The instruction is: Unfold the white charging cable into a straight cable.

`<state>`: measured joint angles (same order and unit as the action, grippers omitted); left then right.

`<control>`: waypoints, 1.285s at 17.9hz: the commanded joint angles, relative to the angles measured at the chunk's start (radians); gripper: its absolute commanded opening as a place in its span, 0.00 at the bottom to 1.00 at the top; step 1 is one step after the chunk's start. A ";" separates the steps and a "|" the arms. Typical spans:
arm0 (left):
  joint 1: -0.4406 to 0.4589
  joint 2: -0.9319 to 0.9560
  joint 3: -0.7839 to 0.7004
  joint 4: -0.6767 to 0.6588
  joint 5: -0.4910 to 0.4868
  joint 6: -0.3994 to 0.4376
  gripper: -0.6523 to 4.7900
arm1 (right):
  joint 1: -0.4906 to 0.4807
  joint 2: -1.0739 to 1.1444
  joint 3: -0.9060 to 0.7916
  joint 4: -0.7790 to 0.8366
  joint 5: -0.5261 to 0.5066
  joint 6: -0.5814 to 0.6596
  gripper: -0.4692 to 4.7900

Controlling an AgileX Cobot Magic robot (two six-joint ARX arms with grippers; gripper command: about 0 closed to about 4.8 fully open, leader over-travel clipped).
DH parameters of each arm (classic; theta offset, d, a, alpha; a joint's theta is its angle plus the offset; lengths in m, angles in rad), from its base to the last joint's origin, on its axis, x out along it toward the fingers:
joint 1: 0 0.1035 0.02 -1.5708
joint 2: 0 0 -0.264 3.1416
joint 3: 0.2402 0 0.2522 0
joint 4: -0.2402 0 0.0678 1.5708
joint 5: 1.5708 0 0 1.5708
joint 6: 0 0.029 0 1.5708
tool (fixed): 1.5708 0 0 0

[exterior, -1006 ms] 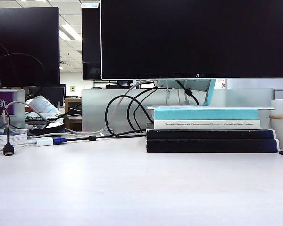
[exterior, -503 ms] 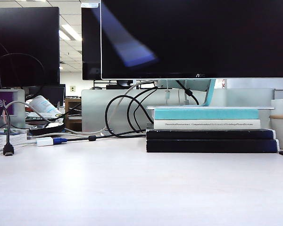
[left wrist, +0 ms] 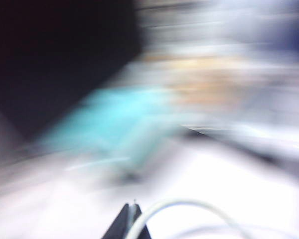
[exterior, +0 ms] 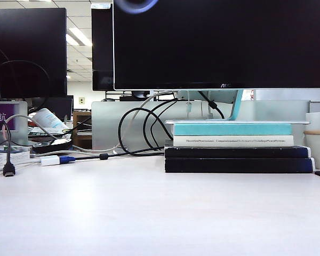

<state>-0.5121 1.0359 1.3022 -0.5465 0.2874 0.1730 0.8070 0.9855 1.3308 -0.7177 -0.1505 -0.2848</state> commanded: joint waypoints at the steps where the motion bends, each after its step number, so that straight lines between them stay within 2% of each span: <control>1: 0.000 -0.013 0.005 0.080 -0.029 0.040 0.11 | 0.002 -0.003 0.004 0.008 0.002 0.005 0.61; 2: 0.012 -0.002 0.005 0.069 0.462 0.059 0.11 | 0.002 -0.002 0.004 0.004 0.002 0.005 0.61; 3: 0.012 0.001 0.005 0.070 0.335 0.023 0.11 | 0.002 -0.001 0.004 0.003 0.002 0.005 0.61; 4: -0.003 0.001 0.005 0.062 0.039 0.012 0.11 | 0.002 -0.002 0.004 0.003 0.002 0.005 0.61; 5: -0.058 0.018 0.003 0.063 -0.417 0.041 0.11 | 0.002 -0.002 0.004 0.003 0.002 0.004 0.61; 6: -0.093 0.031 0.005 0.062 -0.587 0.068 0.11 | 0.002 -0.002 0.004 0.003 0.002 0.004 0.61; 7: -0.094 0.037 0.007 0.035 -0.486 0.121 0.11 | 0.002 -0.002 0.004 0.003 0.002 0.004 0.61; 8: -0.067 0.032 0.009 -0.002 -0.230 0.137 0.11 | 0.002 0.000 0.004 0.003 0.002 0.004 0.61; 9: -0.003 0.031 0.011 -0.035 0.320 0.151 0.11 | 0.001 0.006 0.004 0.003 0.003 0.004 0.61; 10: 0.003 0.049 0.011 -0.003 0.483 0.112 0.11 | -0.003 0.008 0.003 0.003 0.003 0.004 0.61; 11: -0.002 0.049 0.011 0.013 0.238 0.018 0.11 | -0.003 0.008 0.003 0.002 0.003 0.004 0.61; 12: -0.002 0.048 0.011 0.007 -0.076 -0.001 0.11 | -0.002 0.011 0.003 0.003 0.001 0.004 0.61; 13: -0.002 0.049 0.011 -0.008 -0.167 0.010 0.11 | 0.000 0.018 0.003 0.004 -0.001 0.004 0.61; 14: -0.002 0.049 0.011 -0.014 -0.011 0.011 0.11 | -0.003 0.019 0.003 0.001 0.002 0.004 0.61; 15: 0.001 0.050 0.011 -0.001 0.283 0.010 0.11 | -0.007 0.019 0.002 0.001 0.002 0.003 0.61; 16: 0.011 0.050 0.011 0.033 0.448 0.010 0.11 | -0.014 0.019 0.002 0.004 -0.002 0.001 0.61; 17: 0.013 0.045 0.011 0.046 0.348 -0.002 0.11 | -0.011 0.027 0.002 0.016 -0.005 0.001 0.61; 18: 0.001 0.037 0.011 0.029 0.109 0.013 0.11 | -0.006 0.031 0.002 0.021 -0.013 0.005 0.61; 19: -0.041 0.041 0.011 0.011 -0.035 0.027 0.11 | -0.007 0.037 0.002 0.024 -0.013 0.007 0.61; 20: -0.090 0.052 0.011 0.007 0.015 0.037 0.11 | -0.013 0.036 0.002 0.023 -0.008 0.007 0.61; 21: -0.113 0.058 0.011 0.015 0.129 0.039 0.11 | -0.015 0.035 0.003 0.024 -0.009 0.006 0.61; 23: -0.098 0.057 0.011 0.031 0.166 0.076 0.11 | 0.000 0.048 0.003 0.061 -0.043 0.010 0.61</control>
<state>-0.6262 1.1049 1.3025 -0.5491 0.4557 0.2237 0.7956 1.0306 1.3293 -0.6971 -0.1623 -0.2813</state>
